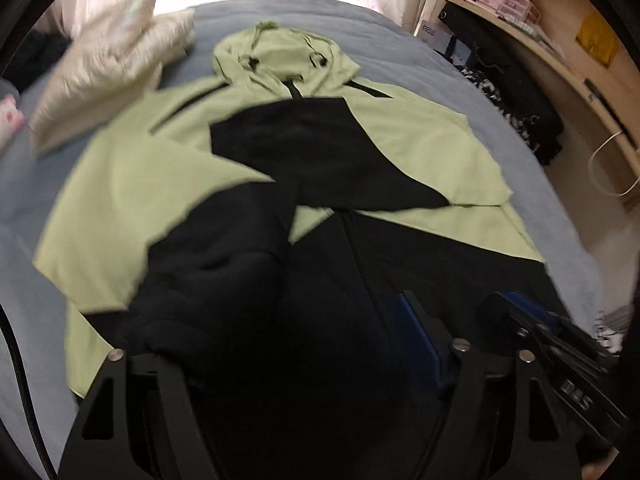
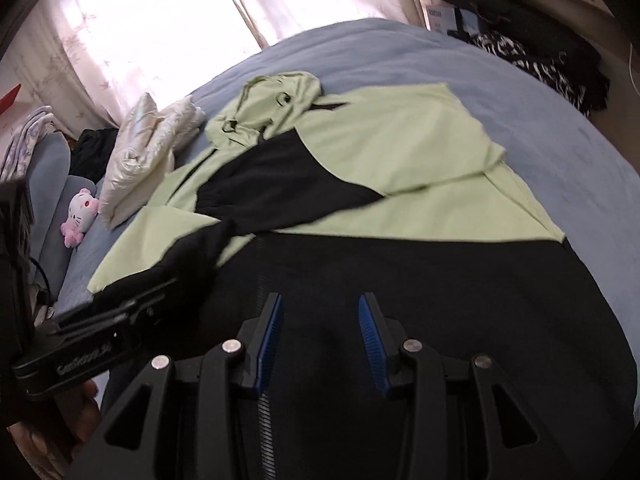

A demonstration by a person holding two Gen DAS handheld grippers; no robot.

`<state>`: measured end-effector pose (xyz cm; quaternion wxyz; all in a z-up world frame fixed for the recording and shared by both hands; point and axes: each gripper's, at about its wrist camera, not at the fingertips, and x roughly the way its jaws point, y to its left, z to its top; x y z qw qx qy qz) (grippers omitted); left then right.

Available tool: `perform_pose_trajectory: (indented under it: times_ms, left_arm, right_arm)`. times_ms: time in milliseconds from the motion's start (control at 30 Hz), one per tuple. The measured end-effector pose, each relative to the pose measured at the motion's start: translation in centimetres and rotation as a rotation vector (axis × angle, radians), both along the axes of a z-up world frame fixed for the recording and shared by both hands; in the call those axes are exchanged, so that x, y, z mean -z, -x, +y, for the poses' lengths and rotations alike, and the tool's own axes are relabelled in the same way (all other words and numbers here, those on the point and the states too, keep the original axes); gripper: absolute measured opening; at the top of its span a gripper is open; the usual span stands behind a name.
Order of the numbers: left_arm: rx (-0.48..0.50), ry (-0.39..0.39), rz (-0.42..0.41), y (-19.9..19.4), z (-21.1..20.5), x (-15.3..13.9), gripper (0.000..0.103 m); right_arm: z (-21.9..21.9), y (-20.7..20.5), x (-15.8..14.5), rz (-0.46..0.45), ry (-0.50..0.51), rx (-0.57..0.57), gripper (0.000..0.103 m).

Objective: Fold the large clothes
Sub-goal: 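Carry the black sleeve across the chest with the left tool and release, then grasp the folded sleeve cuff with the right tool, adjust it, and release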

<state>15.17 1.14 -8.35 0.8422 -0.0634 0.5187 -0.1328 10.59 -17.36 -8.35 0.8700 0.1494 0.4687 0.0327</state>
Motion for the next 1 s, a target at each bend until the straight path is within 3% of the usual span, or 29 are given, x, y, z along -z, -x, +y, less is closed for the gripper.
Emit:
perform_pose_trajectory:
  times_ms: [67, 300, 733, 1000]
  left_arm:
    - [-0.002, 0.048, 0.009, 0.8, 0.6, 0.1, 0.077]
    - [-0.09, 0.11, -0.04, 3.9, 6.1, -2.1, 0.08]
    - [-0.31, 0.025, -0.098, 7.4, 12.8, -2.6, 0.08]
    - [-0.406, 0.052, -0.112, 7.7, 16.1, -2.3, 0.08]
  right_arm:
    - [-0.4, -0.1, 0.6, 0.018, -0.025, -0.007, 0.048]
    - [1.4, -0.3, 0.9, 0.011, -0.086, -0.104, 0.052]
    - [13.2, -2.2, -0.2, -0.022, 0.016, -0.459, 0.054]
    - [16.8, -0.7, 0.5, -0.024, 0.045, -0.601, 0.059]
